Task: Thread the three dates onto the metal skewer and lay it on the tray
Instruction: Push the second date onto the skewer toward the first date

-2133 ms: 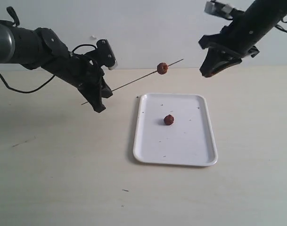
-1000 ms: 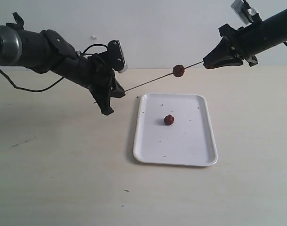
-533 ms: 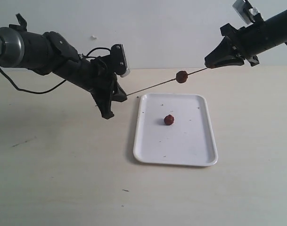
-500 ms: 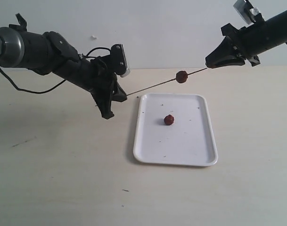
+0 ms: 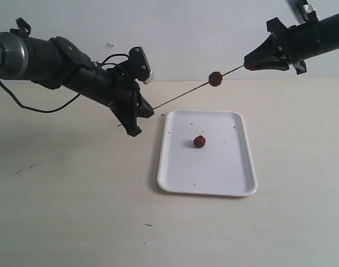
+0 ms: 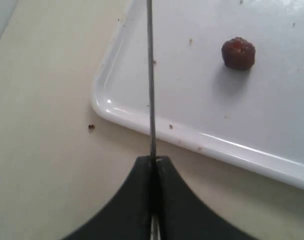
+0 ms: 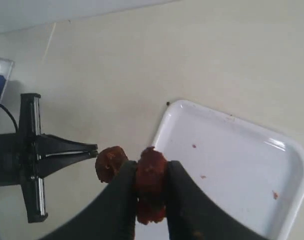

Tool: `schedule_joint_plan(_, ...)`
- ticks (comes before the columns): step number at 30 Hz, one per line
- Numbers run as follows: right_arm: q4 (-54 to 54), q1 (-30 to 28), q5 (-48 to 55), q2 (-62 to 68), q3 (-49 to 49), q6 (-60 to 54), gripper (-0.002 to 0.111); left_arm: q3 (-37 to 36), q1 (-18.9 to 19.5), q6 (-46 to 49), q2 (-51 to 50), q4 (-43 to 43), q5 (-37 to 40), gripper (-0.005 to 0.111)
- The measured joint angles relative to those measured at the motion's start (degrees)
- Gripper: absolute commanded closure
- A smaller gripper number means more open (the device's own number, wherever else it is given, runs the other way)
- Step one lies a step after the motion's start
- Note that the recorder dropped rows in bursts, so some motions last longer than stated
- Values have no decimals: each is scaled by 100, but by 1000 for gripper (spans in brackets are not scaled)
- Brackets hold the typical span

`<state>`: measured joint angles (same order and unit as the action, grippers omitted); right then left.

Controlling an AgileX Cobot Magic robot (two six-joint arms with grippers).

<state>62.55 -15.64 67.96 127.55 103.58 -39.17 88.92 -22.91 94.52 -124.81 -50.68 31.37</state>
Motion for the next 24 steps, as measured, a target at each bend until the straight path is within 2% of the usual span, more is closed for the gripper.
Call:
schedule_joint_plan(13,304,0,-248,290,0,-113,88,-10,0,-10,0,-11,-65,107)
schedule_joint_plan(24,304,12,53,290,0,-201,88,-10,0,268,0,-11,16,107)
